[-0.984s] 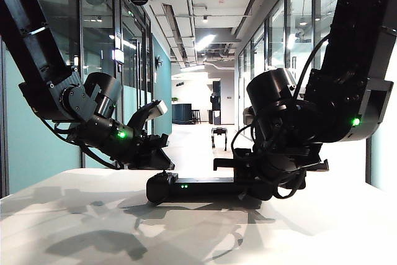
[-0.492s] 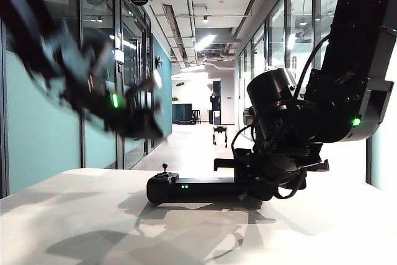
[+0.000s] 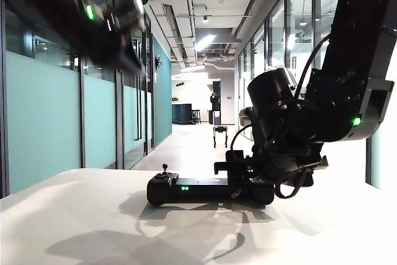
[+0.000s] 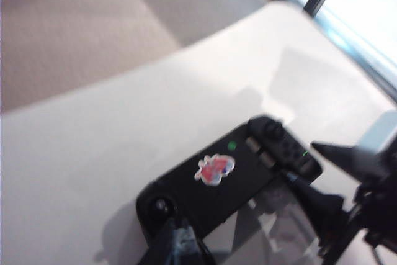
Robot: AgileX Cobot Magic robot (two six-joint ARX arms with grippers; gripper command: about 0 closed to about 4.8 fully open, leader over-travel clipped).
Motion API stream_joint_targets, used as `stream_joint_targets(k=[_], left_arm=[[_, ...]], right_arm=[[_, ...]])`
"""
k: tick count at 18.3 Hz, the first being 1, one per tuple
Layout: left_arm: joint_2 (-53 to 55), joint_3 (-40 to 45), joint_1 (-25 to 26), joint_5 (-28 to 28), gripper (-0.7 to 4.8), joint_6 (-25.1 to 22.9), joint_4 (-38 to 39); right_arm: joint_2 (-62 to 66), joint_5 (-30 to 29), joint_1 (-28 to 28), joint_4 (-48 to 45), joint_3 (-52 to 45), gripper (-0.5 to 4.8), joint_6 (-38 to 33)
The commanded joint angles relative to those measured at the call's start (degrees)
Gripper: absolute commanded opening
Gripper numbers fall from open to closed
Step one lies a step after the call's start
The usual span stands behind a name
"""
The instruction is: Push the left joystick on the remote control sitting on the white table forward to make the robot dog walk in a straight line until it approaches the door.
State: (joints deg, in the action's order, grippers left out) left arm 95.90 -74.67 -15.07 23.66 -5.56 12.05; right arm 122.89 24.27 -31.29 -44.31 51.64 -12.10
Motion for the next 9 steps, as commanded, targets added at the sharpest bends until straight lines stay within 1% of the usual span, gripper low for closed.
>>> stream_joint_targets(k=[1,3,5,6,7,8,9], left_arm=[[-3.6,-0.2,0.0,-2.7,-0.05,0.0,2.3],[-6.0,-0.2,0.0,-4.8,-0.06,0.2,3.6],[-7.5,-0.2,0.0,-5.8,-0.06,1.7,4.2],[-8.2,-0.2,0.0,-6.8,-0.06,1.7,4.5],[-9.1,-0.2,0.0,-8.3,-0.06,2.1,4.8],[-10.4,-0.2,0.0,-9.9,-0.05,3.1,5.1],[-11.6,-0.2,-0.1,-10.1,-0.06,4.3,5.5]], right_arm=[[-1.9,0.0,-0.1,-0.4,0.0,3.28,0.8],[-4.3,-0.2,-0.2,0.9,-0.2,3.28,1.9],[-7.2,-0.2,-0.2,2.6,-1.0,3.23,2.3],[-9.1,-0.2,-0.2,2.5,-2.4,2.93,2.7],[-11.0,-0.2,-0.2,2.5,-3.7,2.34,3.0],[-13.6,-0.2,-0.2,2.6,-5.6,1.36,3.3],[-15.7,-0.2,-0.2,2.5,-7.2,0.43,3.3]])
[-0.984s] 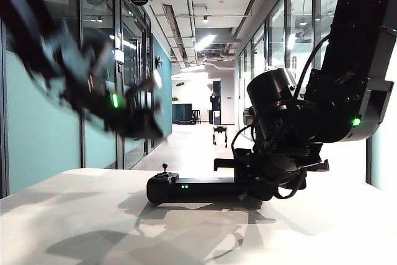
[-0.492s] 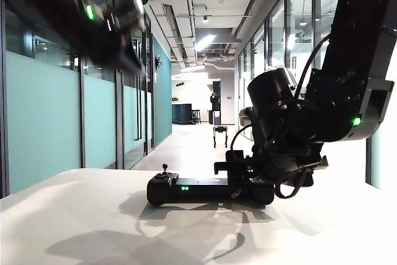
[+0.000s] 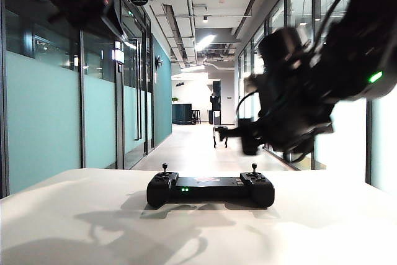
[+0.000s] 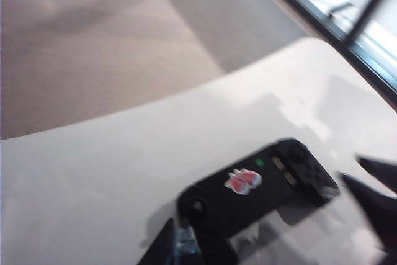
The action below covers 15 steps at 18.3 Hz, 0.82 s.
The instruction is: Push the left joystick on the remote control sitting on the white table forward to make the robot dog walk in a straight line until it approaches the door.
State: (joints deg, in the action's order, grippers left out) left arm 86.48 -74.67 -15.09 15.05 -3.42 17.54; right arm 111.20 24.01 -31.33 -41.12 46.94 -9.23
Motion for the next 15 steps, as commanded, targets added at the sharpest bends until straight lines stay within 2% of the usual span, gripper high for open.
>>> stream_joint_targets(k=[1,2,6,12,15], left_arm=[[-3.1,-0.2,0.0,-1.5,-0.06,2.8,0.7],[-4.1,-0.2,-0.1,-2.0,-0.05,2.8,1.6],[-9.7,1.9,-0.2,-6.1,-0.05,2.9,3.6],[-25.0,14.6,-0.2,-14.2,-0.05,3.0,2.4],[-32.3,22.4,-0.2,-17.4,-0.06,2.9,-1.2]], right_arm=[[-6.3,0.0,-0.1,-0.7,-4.1,0.1,0.5],[-8.4,0.0,-0.1,-0.6,-5.6,-0.05,0.5],[-17.2,-0.2,-0.1,4.5,-9.6,-0.04,0.7],[-30.2,-3.9,-0.1,10.7,-12.6,-0.05,3.8],[-34.2,-6.2,-0.1,13.0,-12.7,-0.05,5.2]])
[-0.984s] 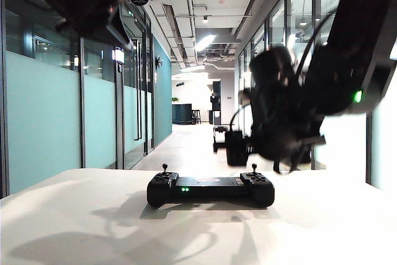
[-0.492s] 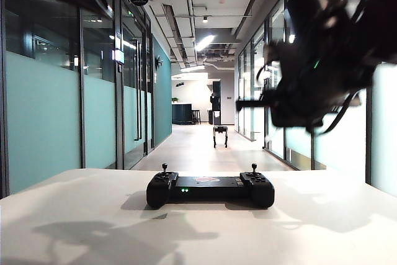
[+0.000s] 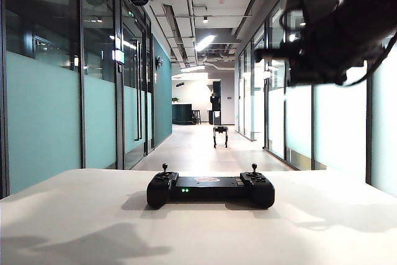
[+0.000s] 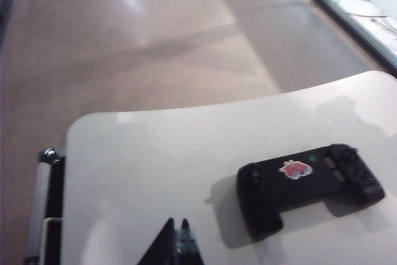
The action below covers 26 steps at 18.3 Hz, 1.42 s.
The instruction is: Push the left joystick on the remote control sitting on the white table forward to make the robot dog walk in a straight line until it approaches the door.
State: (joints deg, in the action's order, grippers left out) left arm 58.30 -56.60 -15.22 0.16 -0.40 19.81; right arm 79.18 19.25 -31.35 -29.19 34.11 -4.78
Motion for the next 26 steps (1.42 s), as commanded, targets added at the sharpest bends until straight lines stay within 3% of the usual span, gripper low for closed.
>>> stream_joint_targets(k=[1,14,21,26], left_arm=[[-6.1,6.6,0.0,-2.6,-0.05,-0.2,-4.6],[-28.0,38.7,0.0,-5.6,-0.06,0.0,-20.7],[-31.4,42.0,0.0,-6.4,-0.05,0.1,-16.7],[-31.4,42.0,0.0,-6.4,-0.05,0.0,-16.7]], right_arm=[[-3.1,-1.4,-0.1,1.9,0.2,-0.04,0.7],[-10.5,-2.9,-0.1,5.4,-3.7,-0.05,2.0],[-20.2,-2.9,-0.1,7.5,-10.0,-0.04,2.0],[-26.3,-6.1,-0.1,15.3,-10.3,-0.04,2.1]])
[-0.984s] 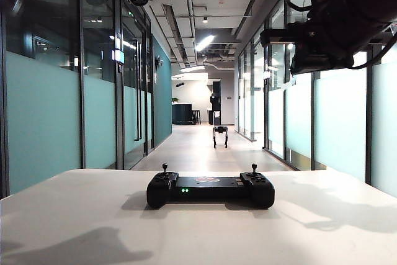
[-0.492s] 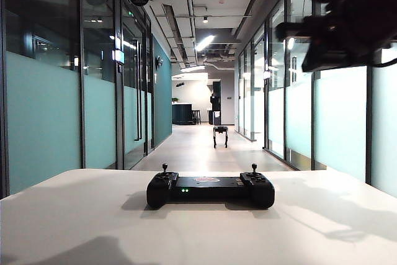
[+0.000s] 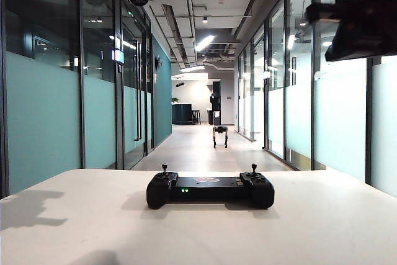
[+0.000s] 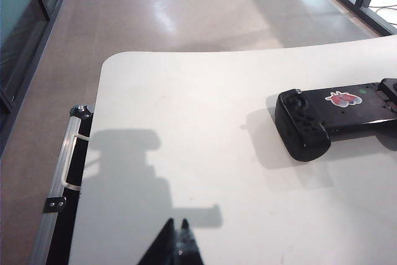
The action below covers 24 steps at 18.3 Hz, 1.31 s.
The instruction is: Push the left joystick on the remote control sitting on the white table forward to make the robot dog walk in a straight line until it approaches the door.
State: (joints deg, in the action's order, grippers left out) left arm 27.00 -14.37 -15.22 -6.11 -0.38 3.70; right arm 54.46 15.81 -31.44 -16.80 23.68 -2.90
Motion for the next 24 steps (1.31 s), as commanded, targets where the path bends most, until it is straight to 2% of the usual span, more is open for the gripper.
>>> stream_joint_targets(k=[1,8,13,17,19,21,24], left_arm=[[-0.1,-0.2,0.0,-0.1,-0.05,0.0,-0.5],[-0.1,-0.2,0.0,-0.1,-0.05,0.0,-0.6],[-0.1,-0.2,0.0,-0.2,-0.05,0.0,-0.6],[-0.1,-0.2,0.0,-0.1,-0.05,0.0,-0.5],[-0.1,-0.2,0.0,-0.1,-0.05,0.0,-0.5],[-0.1,-0.2,0.0,-0.1,-0.05,0.0,-0.5],[-0.1,-0.2,0.0,-0.1,-0.05,0.0,-0.5]], right_arm=[[-2.0,-3.5,0.0,3.5,-0.1,-0.05,0.2],[-7.1,-7.0,0.1,3.8,-6.8,-0.05,0.1],[-21.0,-8.0,0.1,4.0,-17.1,-0.04,0.1],[-30.8,-5.3,0.5,6.7,-20.7,-0.04,0.2],[-34.9,-5.0,1.9,6.8,-22.0,-0.04,0.5],[-39.8,-5.3,5.3,6.9,-23.6,-0.05,3.2],[-42.4,-5.4,9.4,8.4,-23.8,-0.04,3.2]])
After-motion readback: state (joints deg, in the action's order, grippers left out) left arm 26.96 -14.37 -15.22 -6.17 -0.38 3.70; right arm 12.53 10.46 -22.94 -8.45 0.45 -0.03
